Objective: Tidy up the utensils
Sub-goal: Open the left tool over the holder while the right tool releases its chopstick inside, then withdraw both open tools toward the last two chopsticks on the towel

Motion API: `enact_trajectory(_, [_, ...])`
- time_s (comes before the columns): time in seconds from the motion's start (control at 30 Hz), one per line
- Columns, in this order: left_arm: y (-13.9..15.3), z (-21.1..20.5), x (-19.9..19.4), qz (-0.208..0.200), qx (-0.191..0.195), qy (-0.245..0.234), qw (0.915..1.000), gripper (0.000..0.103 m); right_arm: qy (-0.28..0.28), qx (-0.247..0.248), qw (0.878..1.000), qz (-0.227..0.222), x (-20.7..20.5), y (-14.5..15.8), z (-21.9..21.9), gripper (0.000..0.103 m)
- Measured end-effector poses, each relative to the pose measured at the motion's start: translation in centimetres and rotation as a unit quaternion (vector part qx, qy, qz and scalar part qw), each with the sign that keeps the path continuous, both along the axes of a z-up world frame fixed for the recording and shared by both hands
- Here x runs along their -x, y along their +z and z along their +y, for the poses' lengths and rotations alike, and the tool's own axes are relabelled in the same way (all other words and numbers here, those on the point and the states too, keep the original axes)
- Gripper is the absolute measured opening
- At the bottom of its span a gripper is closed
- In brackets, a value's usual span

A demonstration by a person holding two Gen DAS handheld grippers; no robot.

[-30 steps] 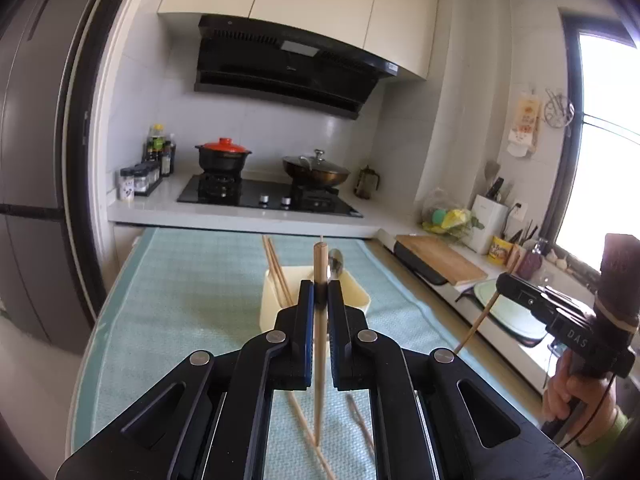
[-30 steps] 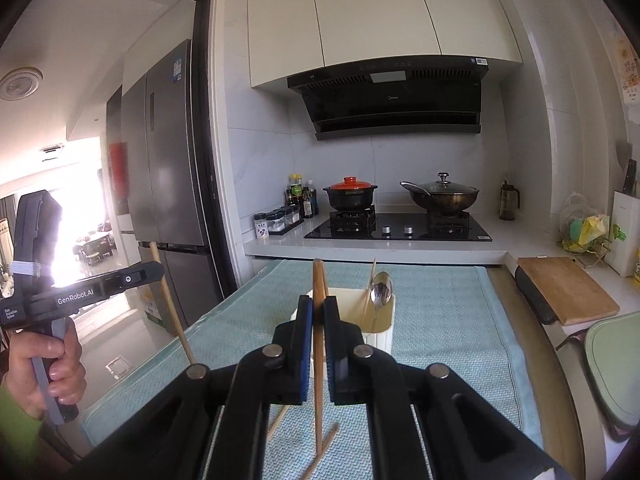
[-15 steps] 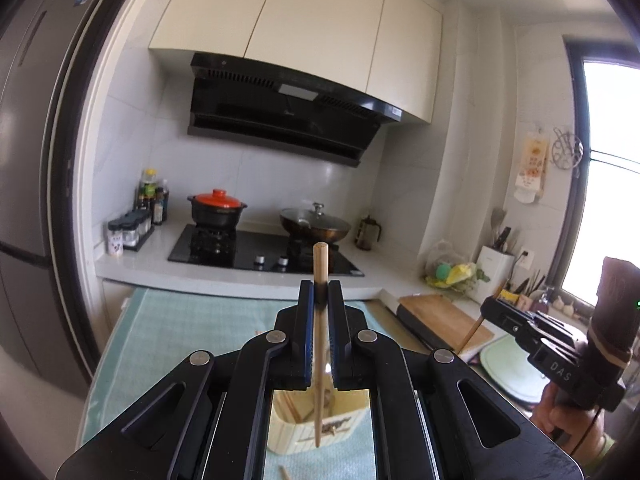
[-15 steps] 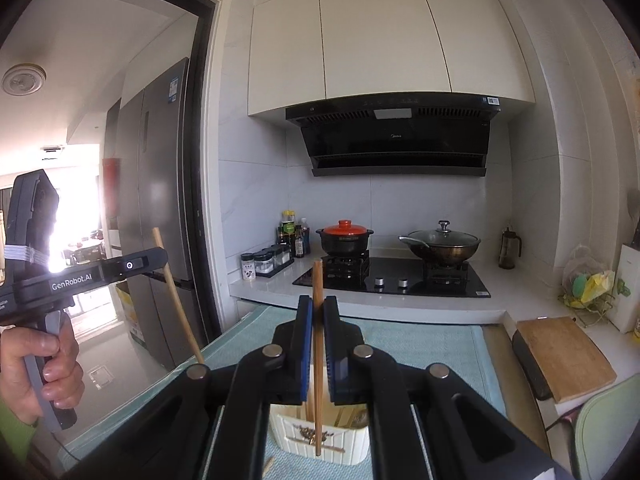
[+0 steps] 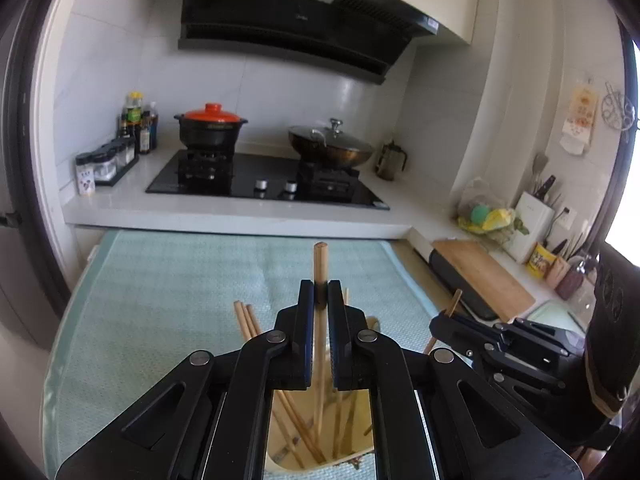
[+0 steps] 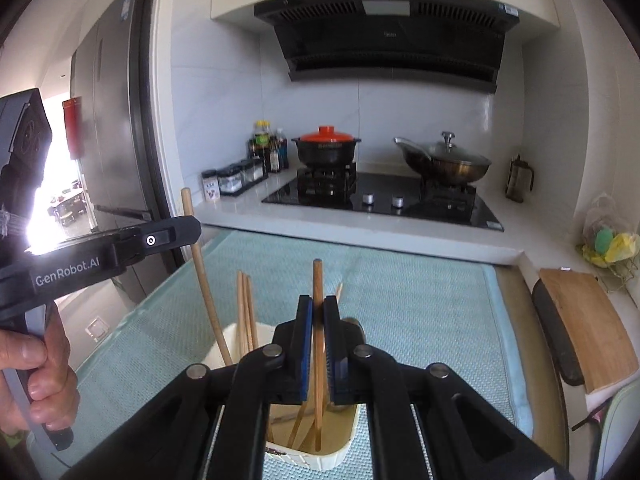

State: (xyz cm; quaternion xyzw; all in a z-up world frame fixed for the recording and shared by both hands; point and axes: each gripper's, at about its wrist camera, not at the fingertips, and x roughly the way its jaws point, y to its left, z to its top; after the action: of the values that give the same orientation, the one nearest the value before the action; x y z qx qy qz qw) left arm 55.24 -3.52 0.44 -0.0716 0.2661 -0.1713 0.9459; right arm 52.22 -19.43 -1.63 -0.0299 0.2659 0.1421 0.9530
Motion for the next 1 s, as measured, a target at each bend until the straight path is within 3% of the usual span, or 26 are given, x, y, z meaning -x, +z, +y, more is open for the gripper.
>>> enact_trajectory(0.1, [-2.0,-0.8,-0.8,0.021,-0.012,0.003,0.9997,0.006,-0.002,-0.010,0.999,0.031,-1.5,-1.9,-0.5,0.006])
enact_trajectory(0.13, [-2.5,-0.8,-0.9,0.027,-0.013,0.010,0.9995,0.010,-0.002,-0.018,0.999,0.037,-1.7,-2.3,-0.7,0.008])
enact_trajectory(0.23, [-2.5,0.5,-0.1,0.039,0.007,0.026,0.9989,0.061,-0.015,-0.034,0.999,0.037,-1.5,-1.8,-1.3,0.042])
enact_trajectory(0.3, [-1.4,1.8,1.8,0.020,0.008,0.032,0.9993,0.066,-0.023,-0.043,0.999,0.017,-0.2,-0.4,-1.8,0.045])
enact_trajectory(0.4, [0.2,3.3,5.2,0.012,-0.037,0.025,0.9989,0.076,-0.024,-0.032,0.999,-0.012,2.7,2.1,-2.1,0.046])
enact_trajectory(0.47, [0.7,4.4,8.0,0.011,-0.077,0.015,0.9968,0.087,-0.020,-0.022,0.999,-0.030,5.4,3.3,-2.3,0.059])
enact_trajectory(0.6, [0.5,6.5,14.5,0.018,-0.178,0.005,0.9838,0.090,-0.004,0.003,0.999,-0.047,11.1,3.7,-2.8,0.062])
enact_trajectory(0.73, [-0.7,7.7,21.1,0.021,-0.253,0.007,0.9673,0.099,-0.001,0.018,1.000,-0.025,16.1,1.3,-3.5,0.062])
enact_trajectory(0.83, [-2.6,7.7,25.3,0.037,-0.254,0.007,0.9665,0.100,-0.012,0.025,1.000,0.002,19.6,-1.9,-4.0,0.062])
enact_trajectory(1.0, [-8.6,6.0,29.5,0.080,-0.187,0.022,0.9789,0.100,-0.041,0.019,0.998,0.042,25.1,-8.0,-3.9,0.062])
